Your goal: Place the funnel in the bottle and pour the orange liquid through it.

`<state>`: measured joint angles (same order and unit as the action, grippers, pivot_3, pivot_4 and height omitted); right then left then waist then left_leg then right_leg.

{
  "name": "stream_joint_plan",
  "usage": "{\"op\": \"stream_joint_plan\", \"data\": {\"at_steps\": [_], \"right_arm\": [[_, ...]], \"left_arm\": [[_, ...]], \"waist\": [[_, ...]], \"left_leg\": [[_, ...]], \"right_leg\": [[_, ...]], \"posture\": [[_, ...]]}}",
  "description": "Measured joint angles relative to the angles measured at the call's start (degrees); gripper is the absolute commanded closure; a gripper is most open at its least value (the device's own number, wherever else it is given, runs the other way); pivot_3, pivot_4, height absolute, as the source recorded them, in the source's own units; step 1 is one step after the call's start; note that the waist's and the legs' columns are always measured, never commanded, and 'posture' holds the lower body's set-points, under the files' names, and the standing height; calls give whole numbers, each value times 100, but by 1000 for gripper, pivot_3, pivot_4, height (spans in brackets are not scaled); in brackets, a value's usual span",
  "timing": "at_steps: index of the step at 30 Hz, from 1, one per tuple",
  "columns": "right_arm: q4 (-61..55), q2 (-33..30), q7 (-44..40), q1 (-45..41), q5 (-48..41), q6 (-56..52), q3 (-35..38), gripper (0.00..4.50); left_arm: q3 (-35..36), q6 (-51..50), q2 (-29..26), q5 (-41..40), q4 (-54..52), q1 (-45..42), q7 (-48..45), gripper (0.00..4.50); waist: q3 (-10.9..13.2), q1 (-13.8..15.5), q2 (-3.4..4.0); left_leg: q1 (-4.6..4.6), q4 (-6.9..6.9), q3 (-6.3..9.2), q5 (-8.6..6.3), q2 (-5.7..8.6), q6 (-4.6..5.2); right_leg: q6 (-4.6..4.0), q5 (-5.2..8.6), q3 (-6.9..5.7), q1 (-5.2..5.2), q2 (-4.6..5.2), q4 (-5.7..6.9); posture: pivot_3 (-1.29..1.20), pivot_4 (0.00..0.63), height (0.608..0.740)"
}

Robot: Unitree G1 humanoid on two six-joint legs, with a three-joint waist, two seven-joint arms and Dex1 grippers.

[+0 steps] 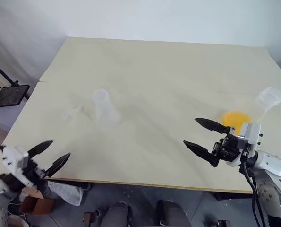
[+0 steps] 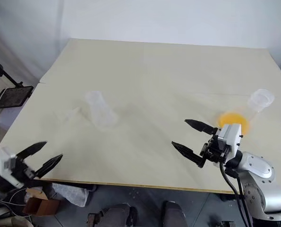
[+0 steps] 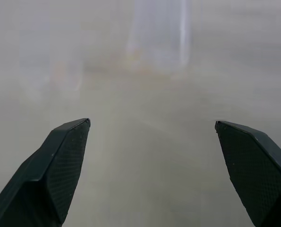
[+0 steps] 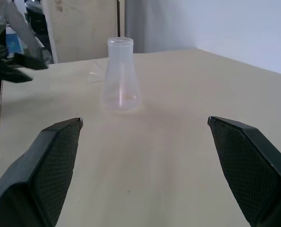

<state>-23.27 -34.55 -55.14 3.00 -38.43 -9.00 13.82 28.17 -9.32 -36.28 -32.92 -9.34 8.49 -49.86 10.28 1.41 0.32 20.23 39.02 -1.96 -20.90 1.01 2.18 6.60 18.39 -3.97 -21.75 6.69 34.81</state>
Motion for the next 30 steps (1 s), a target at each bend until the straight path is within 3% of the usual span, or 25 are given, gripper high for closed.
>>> {"op": "stream_joint_plan", "data": {"at_steps": [5, 10, 20, 23, 28, 30], "right_arm": [[12, -4, -44, 250, 7, 16, 50, 44], [-52, 14, 30, 401, 20, 28, 126, 44], [-382, 224, 359, 709, 131, 54, 113, 44], [-389, 277, 409, 791, 160, 104, 111, 0], [-460, 355, 482, 938, 234, 168, 99, 0], [-469, 374, 499, 980, 261, 177, 99, 0]], "left_arm": [[-724, -689, -40, 35, -171, -1260, 531, 0], [-1295, -1118, 200, 341, 423, -2443, 1089, 0], [-1870, -1145, 497, 729, 1271, -3518, 1155, 0], [-1871, -1101, 522, 776, 1448, -3656, 1151, 592], [-1866, -1061, 536, 791, 1473, -3687, 1013, 2039], [-1881, -1065, 527, 796, 1469, -3686, 954, 2100]], "waist": [[-1, -114, 4], [0, -134, 2], [1, -114, 0], [1, -122, 0], [1, -118, 0], [1, -117, 0]], "left_leg": [[-6, -1, -6, 0, 2, 0], [-2, 9, 0, 1, 3, 0], [-3, 16, -1, 3, 8, -3], [-4, 16, -1, 6, 7, -6], [-5, 17, -1, 7, 8, -5], [-6, 17, 0, 7, 8, -6]], "right_leg": [[5, -2, -10, 0, -8, 32], [8, -4, -35, 0, -14, 44], [11, -6, -37, 1, -14, 50], [11, -6, -38, 1, -15, 53], [11, -6, -36, 3, -14, 54], [11, -6, -37, 4, -14, 54]], "posture": [[0, 150, 740], [0, 150, 740], [0, 150, 740], [0, 150, 740], [0, 150, 740], [0, 150, 740]]}}
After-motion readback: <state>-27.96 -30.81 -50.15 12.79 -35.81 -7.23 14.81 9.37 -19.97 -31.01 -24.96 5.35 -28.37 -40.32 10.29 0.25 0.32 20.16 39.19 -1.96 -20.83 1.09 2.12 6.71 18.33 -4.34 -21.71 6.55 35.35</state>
